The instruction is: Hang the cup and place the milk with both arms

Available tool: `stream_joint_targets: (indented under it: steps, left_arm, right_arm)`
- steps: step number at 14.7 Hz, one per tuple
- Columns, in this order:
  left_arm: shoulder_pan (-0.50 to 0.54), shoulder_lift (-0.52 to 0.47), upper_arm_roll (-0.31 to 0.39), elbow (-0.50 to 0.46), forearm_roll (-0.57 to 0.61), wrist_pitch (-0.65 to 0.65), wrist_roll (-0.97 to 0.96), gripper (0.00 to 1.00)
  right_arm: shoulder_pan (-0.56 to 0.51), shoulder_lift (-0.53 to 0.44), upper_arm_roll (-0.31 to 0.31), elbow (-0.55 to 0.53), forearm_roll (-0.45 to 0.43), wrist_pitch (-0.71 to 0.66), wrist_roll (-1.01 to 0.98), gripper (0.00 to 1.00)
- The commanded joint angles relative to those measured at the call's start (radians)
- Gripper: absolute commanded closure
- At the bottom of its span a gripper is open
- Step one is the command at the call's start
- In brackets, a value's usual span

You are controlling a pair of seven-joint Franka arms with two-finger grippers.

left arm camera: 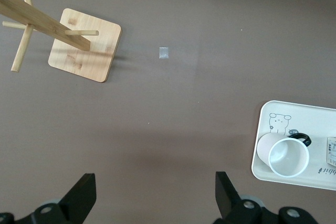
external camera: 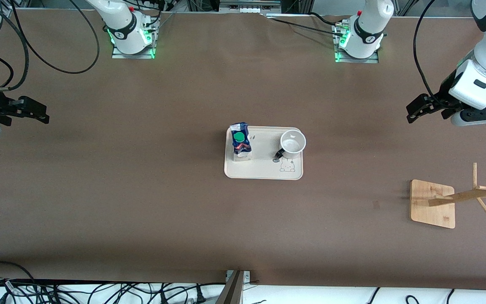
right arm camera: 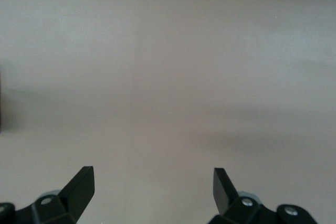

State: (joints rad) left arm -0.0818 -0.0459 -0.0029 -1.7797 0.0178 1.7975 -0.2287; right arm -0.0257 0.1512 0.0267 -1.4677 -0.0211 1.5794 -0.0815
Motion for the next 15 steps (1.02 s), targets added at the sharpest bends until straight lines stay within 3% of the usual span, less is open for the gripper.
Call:
stream_joint_targets:
  steps: [1, 15]
  left_arm:
    - [-0.001, 0.008, -0.003, 0.028, 0.014, -0.026, 0.000, 0.00]
    - [-0.001, 0.006, -0.019, 0.026, 0.014, -0.032, 0.000, 0.00]
  right_arm:
    - [-0.008, -0.013, 0.009, -0.014, 0.017, -0.004, -0.003, 0.00]
    - [-0.005, 0.021, 0.010, -0.017, 0.017, -0.062, -0.012, 0.00]
